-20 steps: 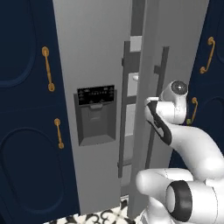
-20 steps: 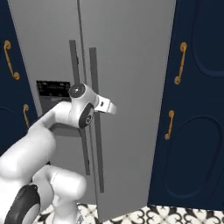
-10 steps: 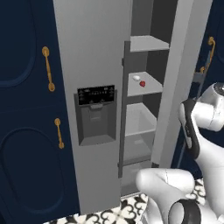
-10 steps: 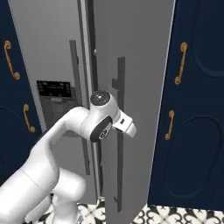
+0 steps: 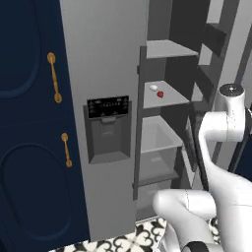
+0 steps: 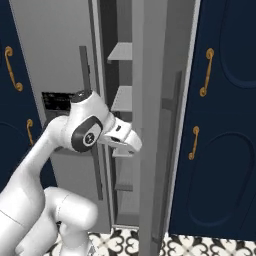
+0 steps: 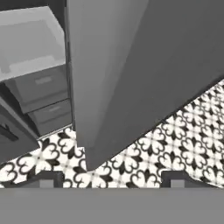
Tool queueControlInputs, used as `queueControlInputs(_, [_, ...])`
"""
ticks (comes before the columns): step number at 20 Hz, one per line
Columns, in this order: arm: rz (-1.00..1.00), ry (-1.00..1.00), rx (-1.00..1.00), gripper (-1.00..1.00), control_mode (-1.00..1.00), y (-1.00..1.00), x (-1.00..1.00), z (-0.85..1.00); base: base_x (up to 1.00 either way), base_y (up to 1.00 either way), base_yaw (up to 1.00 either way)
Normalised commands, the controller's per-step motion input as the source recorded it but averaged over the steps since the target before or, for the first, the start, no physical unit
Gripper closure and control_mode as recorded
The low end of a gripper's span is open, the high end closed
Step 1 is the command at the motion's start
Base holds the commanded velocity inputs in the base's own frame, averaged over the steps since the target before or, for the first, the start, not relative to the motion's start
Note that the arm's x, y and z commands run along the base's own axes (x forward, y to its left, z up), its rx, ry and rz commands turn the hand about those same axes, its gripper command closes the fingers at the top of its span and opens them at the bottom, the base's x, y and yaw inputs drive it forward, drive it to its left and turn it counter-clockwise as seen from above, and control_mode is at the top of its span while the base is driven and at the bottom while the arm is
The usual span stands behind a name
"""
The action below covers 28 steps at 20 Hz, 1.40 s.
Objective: Take the strawberry from the fridge and place it on top of the pancake, located on the dining counter.
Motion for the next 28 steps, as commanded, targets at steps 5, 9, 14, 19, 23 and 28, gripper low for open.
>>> queueControlInputs(5, [0.02,0.52,-0.44,-1.00,-1.00,0.40,0.59,0.01,0.00,0.00,0.00])
queueControlInputs(9, [0.03,0.48,-0.29,-1.00,-1.00,-0.12,0.72,0.00,0.00,0.00,0.00])
queueControlInputs(14, [0.00,0.08,-0.03,-1.00,-1.00,-0.41,0.56,-0.12,0.00,0.00,0.00])
queueControlInputs(19, [0.00,0.19,-0.17,-1.00,-1.00,-0.18,0.70,0.36,0.00,0.00,0.00])
queueControlInputs(23, [-0.07,0.24,-0.19,-1.00,-1.00,-0.20,0.07,0.66,0.00,0.00,0.00])
queueControlInputs(28, [-0.08,0.12,-0.05,-1.00,-1.00,-0.41,-0.20,0.57,0.00,0.00,0.00])
